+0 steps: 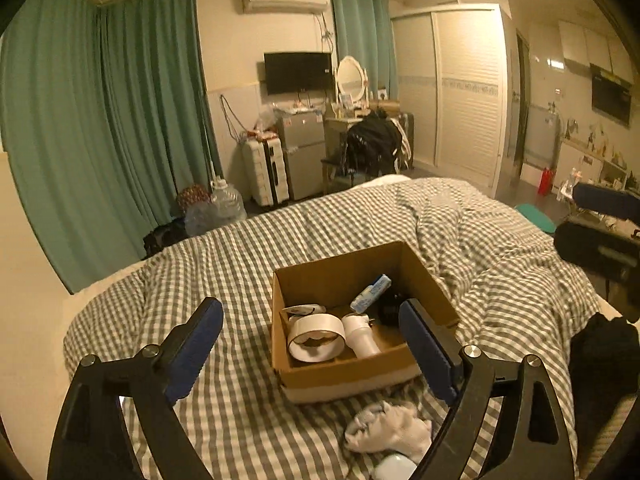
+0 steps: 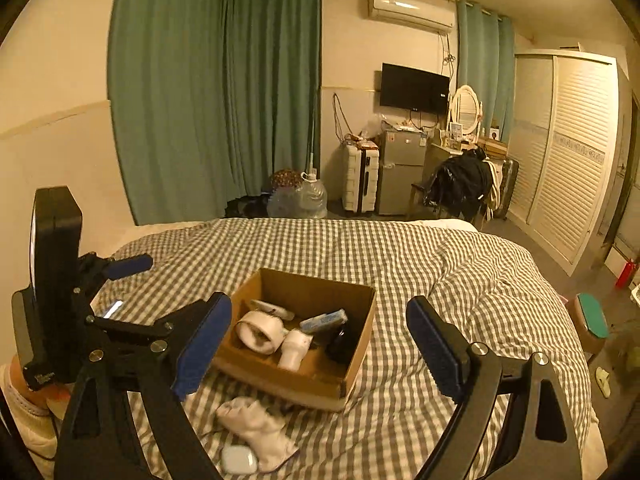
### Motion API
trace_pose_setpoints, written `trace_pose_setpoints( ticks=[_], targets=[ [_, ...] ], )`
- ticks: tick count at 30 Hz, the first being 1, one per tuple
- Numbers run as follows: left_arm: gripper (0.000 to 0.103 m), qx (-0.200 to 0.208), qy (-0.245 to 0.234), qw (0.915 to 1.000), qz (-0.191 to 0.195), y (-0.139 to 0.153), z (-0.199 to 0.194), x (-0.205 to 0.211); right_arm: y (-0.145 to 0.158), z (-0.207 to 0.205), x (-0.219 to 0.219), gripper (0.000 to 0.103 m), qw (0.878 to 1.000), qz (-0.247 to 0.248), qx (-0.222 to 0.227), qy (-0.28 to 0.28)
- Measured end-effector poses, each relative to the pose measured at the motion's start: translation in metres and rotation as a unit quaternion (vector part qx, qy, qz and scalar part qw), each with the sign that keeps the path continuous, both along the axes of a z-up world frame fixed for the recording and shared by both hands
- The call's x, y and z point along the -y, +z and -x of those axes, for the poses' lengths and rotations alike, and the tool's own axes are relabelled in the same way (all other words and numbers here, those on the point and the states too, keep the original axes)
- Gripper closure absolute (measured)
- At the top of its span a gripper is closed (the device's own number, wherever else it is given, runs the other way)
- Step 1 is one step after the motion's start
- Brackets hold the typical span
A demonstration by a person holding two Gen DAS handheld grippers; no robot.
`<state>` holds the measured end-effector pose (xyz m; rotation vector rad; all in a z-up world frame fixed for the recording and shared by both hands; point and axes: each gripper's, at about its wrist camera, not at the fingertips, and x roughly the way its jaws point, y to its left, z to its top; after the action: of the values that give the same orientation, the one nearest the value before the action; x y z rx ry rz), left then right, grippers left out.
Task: Organize objects
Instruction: 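Grasp the white earbud case with the right tool while the left tool grasps the white sock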
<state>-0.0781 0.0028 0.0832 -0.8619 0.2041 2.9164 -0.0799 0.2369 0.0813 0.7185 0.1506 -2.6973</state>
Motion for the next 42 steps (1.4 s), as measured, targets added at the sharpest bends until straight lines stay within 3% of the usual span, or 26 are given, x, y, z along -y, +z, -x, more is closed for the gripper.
trace_pose_setpoints(
  ticks=[5,12,16,23,31,35,38,42],
  targets=[
    [0.006,-0.005,0.01,0.9999,0.006,-0.004,-0.03,0.002,0.003,-0.044,0.005,0.014,1.0,0.0,-0.007,0.014],
    [0.005,0.028,0.019,0.9994,0.008,-0.043,-0.044,0.006,-0.021,-0.071,0.004,0.014,1.0,-0.007,0.014,0.017],
    [0.005,0.044,0.032,0.9984,0.018,-0.075,-0.048,0.005,-0.053,-0.065,0.01,0.014,0.999,-0.025,0.031,-0.001],
    [0.005,0.092,0.029,0.9944,0.043,-0.131,-0.045,0.011,-0.137,-0.041,0.022,0.014,0.993,-0.052,0.106,-0.008],
    [0.005,0.137,0.042,0.9887,0.044,-0.172,-0.036,0.031,-0.218,-0.028,0.048,0.015,0.976,-0.073,0.202,0.029],
    [0.005,0.143,0.052,0.9876,0.039,-0.177,-0.033,0.042,-0.233,-0.028,0.062,0.026,0.97,-0.084,0.219,0.058],
    [0.005,0.146,0.052,0.9872,0.039,-0.179,-0.033,0.046,-0.244,-0.024,0.069,0.041,0.964,-0.085,0.241,0.069],
    [0.005,0.152,0.051,0.9864,0.037,-0.183,-0.031,0.048,-0.256,-0.02,0.076,0.043,0.957,-0.085,0.265,0.085]
  ],
)
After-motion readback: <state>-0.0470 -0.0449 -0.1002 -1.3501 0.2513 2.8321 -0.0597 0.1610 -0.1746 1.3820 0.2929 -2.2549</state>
